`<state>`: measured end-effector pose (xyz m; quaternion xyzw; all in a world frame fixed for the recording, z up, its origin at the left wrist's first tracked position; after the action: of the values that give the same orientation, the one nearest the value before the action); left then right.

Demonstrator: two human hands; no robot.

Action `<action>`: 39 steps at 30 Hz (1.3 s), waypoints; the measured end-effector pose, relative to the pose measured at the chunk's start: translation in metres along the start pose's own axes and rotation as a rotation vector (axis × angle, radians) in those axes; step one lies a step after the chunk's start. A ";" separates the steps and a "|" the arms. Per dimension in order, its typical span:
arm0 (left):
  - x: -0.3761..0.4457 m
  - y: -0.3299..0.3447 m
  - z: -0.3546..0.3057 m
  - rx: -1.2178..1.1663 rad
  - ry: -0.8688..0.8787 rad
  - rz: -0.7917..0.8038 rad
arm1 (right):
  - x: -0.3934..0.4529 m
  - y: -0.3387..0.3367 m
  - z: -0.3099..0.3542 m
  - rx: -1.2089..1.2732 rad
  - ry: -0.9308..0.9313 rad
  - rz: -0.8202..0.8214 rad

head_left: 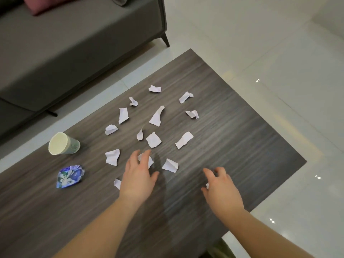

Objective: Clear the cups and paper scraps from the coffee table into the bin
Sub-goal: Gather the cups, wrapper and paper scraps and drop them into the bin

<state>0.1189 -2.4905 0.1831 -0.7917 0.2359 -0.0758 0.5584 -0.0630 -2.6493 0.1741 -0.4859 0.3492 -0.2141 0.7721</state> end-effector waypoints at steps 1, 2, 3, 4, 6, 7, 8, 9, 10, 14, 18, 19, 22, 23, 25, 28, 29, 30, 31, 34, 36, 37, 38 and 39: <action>0.006 0.002 0.000 0.008 -0.016 0.001 | 0.003 0.001 0.000 -0.016 -0.015 0.016; 0.010 0.004 -0.001 0.015 -0.031 0.001 | 0.005 0.001 0.000 -0.043 -0.042 0.024; 0.014 0.005 -0.002 0.021 -0.045 0.003 | 0.007 0.001 0.001 -0.075 -0.081 0.020; 0.016 0.007 -0.003 0.028 -0.057 0.013 | 0.010 0.000 0.003 -0.105 -0.127 0.005; 0.018 0.010 -0.005 0.059 -0.067 0.046 | 0.018 -0.001 0.012 -0.119 -0.218 -0.022; 0.019 0.012 -0.005 0.083 -0.058 0.057 | 0.022 -0.001 0.020 -0.100 -0.260 -0.025; 0.019 0.013 -0.006 0.109 -0.043 0.063 | 0.027 0.000 0.029 -0.070 -0.301 -0.024; 0.019 0.015 -0.006 0.130 -0.026 0.063 | 0.033 0.001 0.039 -0.036 -0.338 -0.023; 0.019 0.016 -0.006 0.149 -0.009 0.060 | 0.037 0.003 0.049 -0.008 -0.373 -0.022; 0.014 0.021 -0.006 0.221 0.046 0.047 | 0.050 0.014 0.083 0.009 -0.499 0.006; 0.004 0.026 -0.001 0.200 0.067 0.062 | 0.055 0.025 0.101 -0.062 -0.578 0.056; 0.002 0.026 0.000 0.183 0.065 0.068 | 0.056 0.026 0.102 -0.080 -0.593 0.071; -0.005 0.027 0.005 0.160 0.057 0.103 | 0.059 0.028 0.104 -0.142 -0.630 0.113; -0.008 0.026 0.007 0.152 0.054 0.116 | 0.059 0.028 0.105 -0.161 -0.638 0.135; -0.012 0.021 0.011 0.126 0.034 0.118 | 0.059 0.029 0.108 -0.182 -0.643 0.181; -0.015 0.011 0.017 0.084 -0.004 0.090 | 0.059 0.026 0.118 -0.188 -0.669 0.200; -0.016 0.007 0.020 0.061 -0.023 0.082 | 0.058 0.024 0.122 -0.186 -0.684 0.201; -0.017 0.002 0.023 0.039 -0.041 0.073 | 0.058 0.022 0.127 -0.182 -0.698 0.205; -0.018 -0.003 0.026 0.023 -0.056 0.060 | 0.056 0.019 0.132 -0.180 -0.710 0.210; -0.022 -0.022 0.038 0.013 -0.108 -0.003 | 0.050 0.013 0.149 -0.184 -0.743 0.225; -0.026 -0.035 0.047 0.011 -0.147 -0.042 | 0.044 0.011 0.162 -0.197 -0.764 0.237; -0.030 -0.041 0.053 0.010 -0.164 -0.056 | 0.040 0.010 0.168 -0.207 -0.777 0.244; -0.034 -0.047 0.058 0.008 -0.180 -0.065 | 0.035 0.010 0.174 -0.220 -0.789 0.252; -0.040 -0.053 0.064 0.005 -0.195 -0.073 | 0.030 0.010 0.179 -0.239 -0.802 0.260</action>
<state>0.1239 -2.4043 0.2140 -0.8021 0.1512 -0.0190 0.5775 0.0907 -2.5577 0.2063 -0.5684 0.1022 0.1323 0.8056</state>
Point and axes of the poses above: each hand's wrist, its own x-axis towards the middle knuckle, its own y-axis out of the palm, z = x × y, the point moved 3 cm from there along x, towards the middle knuckle, and after that the axes turned 15 degrees about -z, right-handed, at the moved point
